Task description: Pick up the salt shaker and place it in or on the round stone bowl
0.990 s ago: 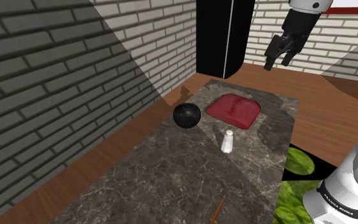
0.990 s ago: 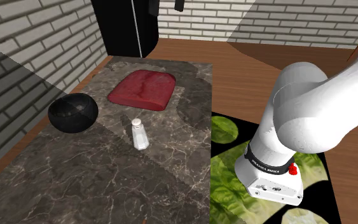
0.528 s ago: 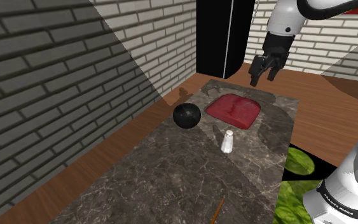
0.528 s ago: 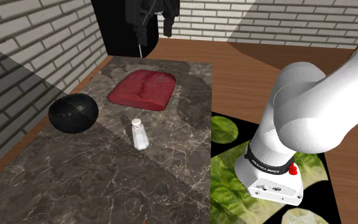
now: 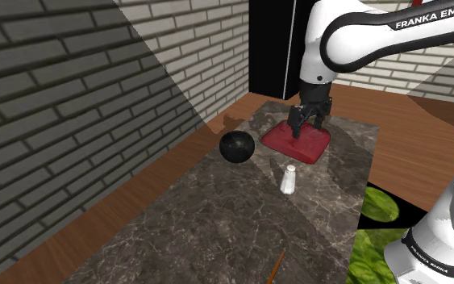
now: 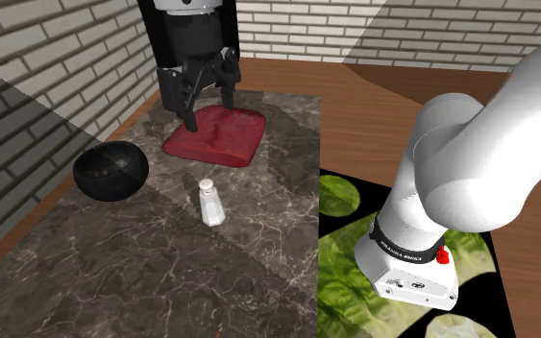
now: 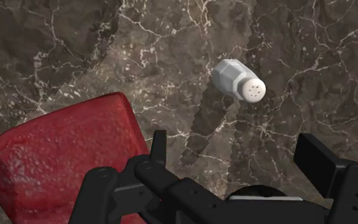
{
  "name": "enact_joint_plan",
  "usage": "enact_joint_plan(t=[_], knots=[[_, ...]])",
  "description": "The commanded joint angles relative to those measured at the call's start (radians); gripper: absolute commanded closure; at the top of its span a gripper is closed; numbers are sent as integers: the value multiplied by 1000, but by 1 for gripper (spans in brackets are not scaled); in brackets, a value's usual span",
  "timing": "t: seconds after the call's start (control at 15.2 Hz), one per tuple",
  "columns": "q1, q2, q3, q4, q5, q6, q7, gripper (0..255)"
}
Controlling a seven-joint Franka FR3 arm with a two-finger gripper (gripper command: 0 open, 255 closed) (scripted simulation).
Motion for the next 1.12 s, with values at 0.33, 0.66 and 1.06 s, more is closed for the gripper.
enact_joint_plan(t=[0.33,0.66,1.06], knots=[[32,216,53,-7,27,117,44,0],[45,309,72,-17,37,184,59,0],[50,338,78,-69,42,265,58,0]])
